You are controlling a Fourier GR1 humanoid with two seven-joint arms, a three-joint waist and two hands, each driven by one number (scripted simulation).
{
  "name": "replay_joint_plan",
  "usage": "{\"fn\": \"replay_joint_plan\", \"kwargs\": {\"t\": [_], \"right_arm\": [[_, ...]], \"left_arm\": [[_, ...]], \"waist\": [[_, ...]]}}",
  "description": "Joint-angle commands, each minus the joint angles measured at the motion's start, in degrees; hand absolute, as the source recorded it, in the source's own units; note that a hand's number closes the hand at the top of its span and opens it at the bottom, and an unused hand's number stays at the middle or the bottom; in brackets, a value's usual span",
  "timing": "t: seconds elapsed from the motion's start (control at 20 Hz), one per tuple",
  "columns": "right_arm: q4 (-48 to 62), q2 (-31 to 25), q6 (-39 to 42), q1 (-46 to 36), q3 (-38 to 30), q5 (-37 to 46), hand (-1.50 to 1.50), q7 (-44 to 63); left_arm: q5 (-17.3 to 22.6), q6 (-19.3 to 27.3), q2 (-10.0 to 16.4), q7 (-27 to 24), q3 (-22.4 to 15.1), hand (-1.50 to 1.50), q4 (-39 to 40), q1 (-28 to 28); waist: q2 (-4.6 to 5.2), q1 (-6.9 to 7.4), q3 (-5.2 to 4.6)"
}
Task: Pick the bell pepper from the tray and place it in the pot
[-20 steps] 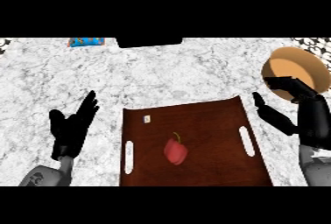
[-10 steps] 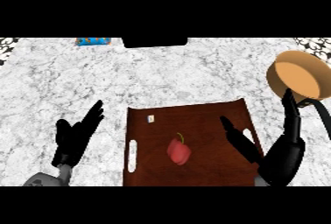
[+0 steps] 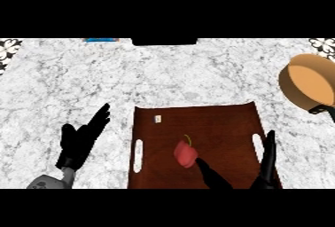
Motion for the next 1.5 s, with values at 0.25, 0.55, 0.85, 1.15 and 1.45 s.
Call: {"fn": "replay_joint_plan", "kwargs": {"t": [0.25,0.55,0.85,1.15,1.45], "right_arm": [[0.8,0.5,6.2,1.6,9.2,9.4,-1.50,27.3],[2.7,0.5,9.1,-6.1,13.7,23.4,-1.50,48.6],[7.5,0.5,6.0,-10.6,11.1,27.5,-1.50,51.8],[3.4,-0.2,-0.1,0.9,14.5,25.7,-1.50,41.2],[9.0,-0.2,-10.9,-5.9,17.1,16.3,-1.50,34.0]], "left_arm": [[0.1,-2.5,0.0,0.0,0.8,0.00,1.5,-1.8],[-0.9,-2.4,-2.0,1.2,1.0,0.00,2.0,-2.2],[-2.9,-4.0,-3.4,-1.1,2.1,0.00,4.3,-1.5],[-3.3,-4.9,-3.8,0.1,4.0,0.00,4.5,-2.5],[-3.3,-7.5,-2.7,-1.0,4.8,0.00,3.5,-0.4]], "waist": [[0.44,1.93,0.28],[0.15,1.96,0.41],[0.18,1.79,0.47],[0.12,1.52,0.51],[0.16,2.12,0.57]]}}
